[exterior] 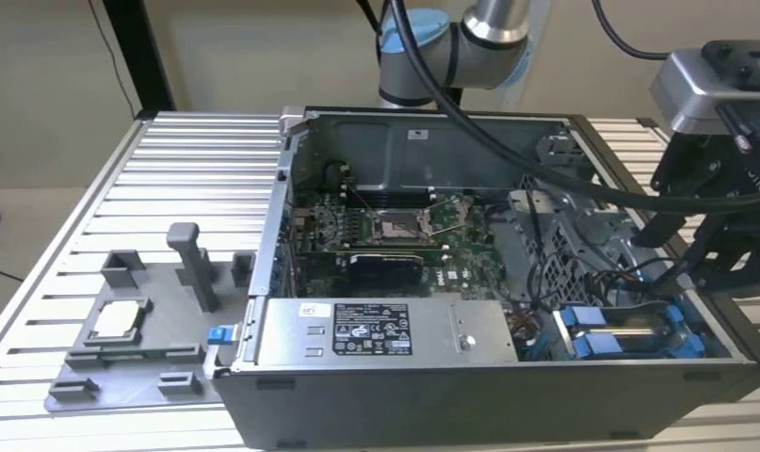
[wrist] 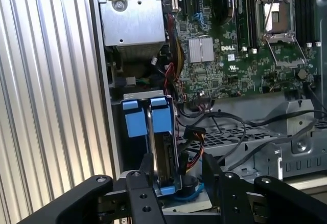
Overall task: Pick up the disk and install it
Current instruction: 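Insert the disk into the insertion slot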
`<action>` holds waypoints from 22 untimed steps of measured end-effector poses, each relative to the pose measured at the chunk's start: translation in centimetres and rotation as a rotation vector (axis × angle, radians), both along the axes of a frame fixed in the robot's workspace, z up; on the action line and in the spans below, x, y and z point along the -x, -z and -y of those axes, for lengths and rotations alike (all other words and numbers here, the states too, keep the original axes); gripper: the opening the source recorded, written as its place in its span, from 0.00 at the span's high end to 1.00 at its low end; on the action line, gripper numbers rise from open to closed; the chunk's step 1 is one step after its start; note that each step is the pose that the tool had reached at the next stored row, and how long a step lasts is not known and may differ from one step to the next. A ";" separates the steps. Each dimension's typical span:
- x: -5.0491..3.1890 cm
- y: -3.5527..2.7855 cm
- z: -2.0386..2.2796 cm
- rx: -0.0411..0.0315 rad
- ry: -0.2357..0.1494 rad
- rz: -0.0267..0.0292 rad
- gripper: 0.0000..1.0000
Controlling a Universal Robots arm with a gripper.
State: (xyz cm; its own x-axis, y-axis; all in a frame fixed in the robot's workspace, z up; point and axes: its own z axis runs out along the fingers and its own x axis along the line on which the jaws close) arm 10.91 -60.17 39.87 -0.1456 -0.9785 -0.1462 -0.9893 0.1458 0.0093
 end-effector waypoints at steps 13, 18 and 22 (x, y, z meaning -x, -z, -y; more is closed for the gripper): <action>-0.14 1.31 0.00 -0.0401 0.012 0.0140 0.00; -0.14 1.63 0.00 -0.0485 0.013 0.0159 0.00; -0.14 1.87 0.00 -0.0783 0.014 0.0175 0.00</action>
